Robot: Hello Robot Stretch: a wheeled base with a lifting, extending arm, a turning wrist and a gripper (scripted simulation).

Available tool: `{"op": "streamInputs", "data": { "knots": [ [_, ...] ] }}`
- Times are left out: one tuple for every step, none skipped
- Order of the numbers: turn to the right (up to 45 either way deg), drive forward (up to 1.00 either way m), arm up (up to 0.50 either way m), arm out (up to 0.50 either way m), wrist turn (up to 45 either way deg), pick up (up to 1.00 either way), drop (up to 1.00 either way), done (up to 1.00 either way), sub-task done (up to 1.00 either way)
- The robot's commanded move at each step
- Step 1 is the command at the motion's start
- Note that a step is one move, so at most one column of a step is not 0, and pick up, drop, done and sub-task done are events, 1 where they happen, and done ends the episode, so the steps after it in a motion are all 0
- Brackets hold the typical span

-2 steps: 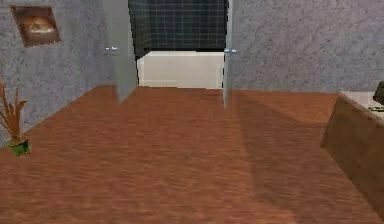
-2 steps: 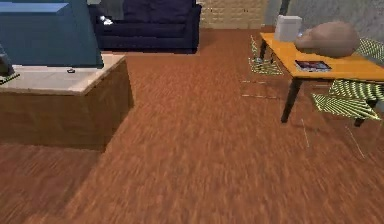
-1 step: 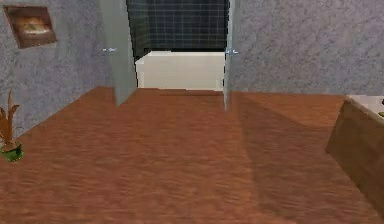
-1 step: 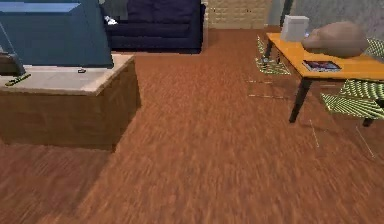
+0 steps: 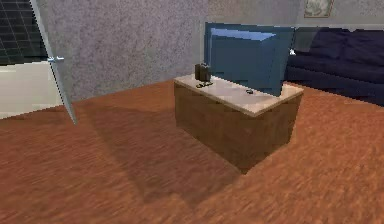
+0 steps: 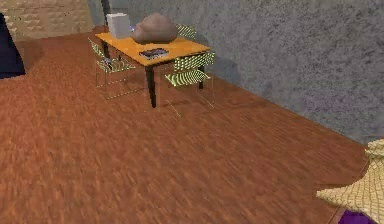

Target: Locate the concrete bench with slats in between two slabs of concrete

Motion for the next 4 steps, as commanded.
{"op": "streamInputs", "data": {
  "knots": [
    [18.0, 0.0, 0.0, 0.0, 0.0, 0.0, 0.0, 0.0, 0.0],
    [0.0, 0.35, 0.0, 0.0, 0.0, 0.0, 0.0, 0.0, 0.0],
    [36.0, 0.0, 0.0, 0.0, 0.0, 0.0, 0.0, 0.0, 0.0],
    [0.0, 1.0, 0.0, 0.0, 0.0, 0.0, 0.0, 0.0, 0.0]
  ]
}}
